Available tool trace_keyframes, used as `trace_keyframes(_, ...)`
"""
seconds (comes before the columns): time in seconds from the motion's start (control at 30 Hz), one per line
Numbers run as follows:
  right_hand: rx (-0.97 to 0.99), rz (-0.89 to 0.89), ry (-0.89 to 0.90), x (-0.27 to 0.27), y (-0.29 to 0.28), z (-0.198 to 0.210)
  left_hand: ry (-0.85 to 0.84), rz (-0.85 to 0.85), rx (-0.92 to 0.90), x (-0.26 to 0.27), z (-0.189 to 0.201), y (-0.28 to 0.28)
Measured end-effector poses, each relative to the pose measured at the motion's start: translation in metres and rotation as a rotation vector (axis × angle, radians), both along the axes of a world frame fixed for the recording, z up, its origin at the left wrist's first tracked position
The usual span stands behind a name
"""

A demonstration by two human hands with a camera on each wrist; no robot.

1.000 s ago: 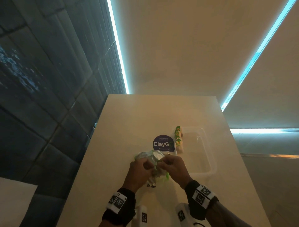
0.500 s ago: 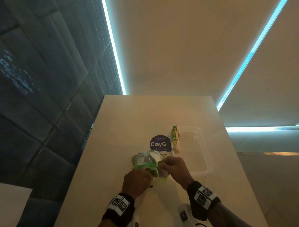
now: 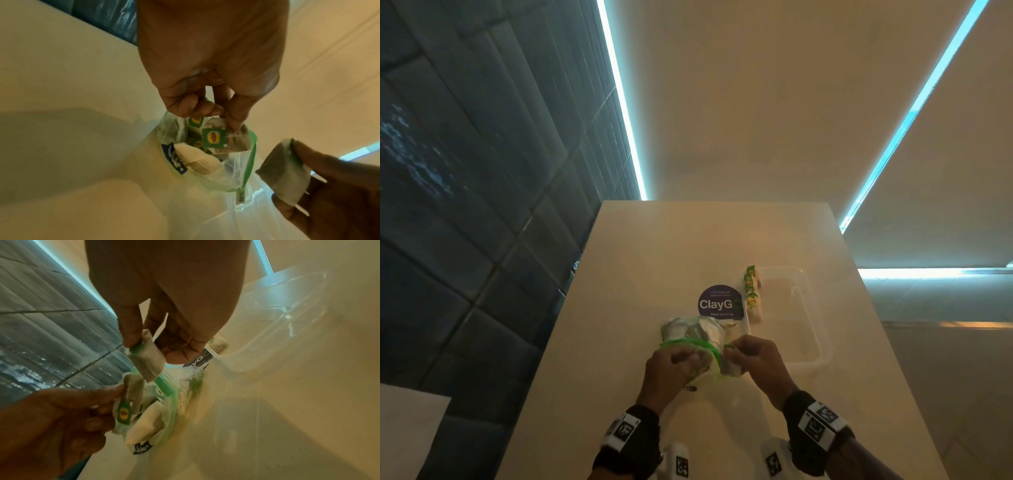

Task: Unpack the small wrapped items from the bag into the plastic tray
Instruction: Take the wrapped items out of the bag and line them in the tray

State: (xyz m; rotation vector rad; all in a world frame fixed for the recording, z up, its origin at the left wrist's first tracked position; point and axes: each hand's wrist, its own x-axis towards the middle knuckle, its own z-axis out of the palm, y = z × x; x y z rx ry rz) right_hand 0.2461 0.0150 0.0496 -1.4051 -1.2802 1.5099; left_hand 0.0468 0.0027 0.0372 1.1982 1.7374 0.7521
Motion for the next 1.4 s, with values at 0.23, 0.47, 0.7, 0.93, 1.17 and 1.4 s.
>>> trace_keyframes(0.23,0.126,0.19,-0.156,-0.012,0.003,0.005,0.004,-0.118,0.067,0.003,0.013,0.001)
trace_keyframes(0.47,-0.026,0.062,0.015,-0.011,0.006,0.012,-0.323,-0.105,-0.007,0.0,0.027,-0.002)
trace_keyframes(0.7,-0.212,-0.074,0.317,-0.007,0.002,0.021,-0.537,0.089,-0.015,0.007,0.031,-0.002)
trace_keyframes(0.93,-0.105,0.059,0.245,0.009,0.008,0.027,-0.226,-0.062,0.028,0.006,0.035,0.008)
trace_keyframes(1.17,-0.112,0.149,0.104,-0.002,0.007,0.033,-0.247,-0.109,-0.018,0.014,0.04,0.016)
trace_keyframes(1.4,-0.123,0.016,0.169,-0.004,0.003,0.023,-0.469,-0.123,-0.083,0.012,0.044,0.013)
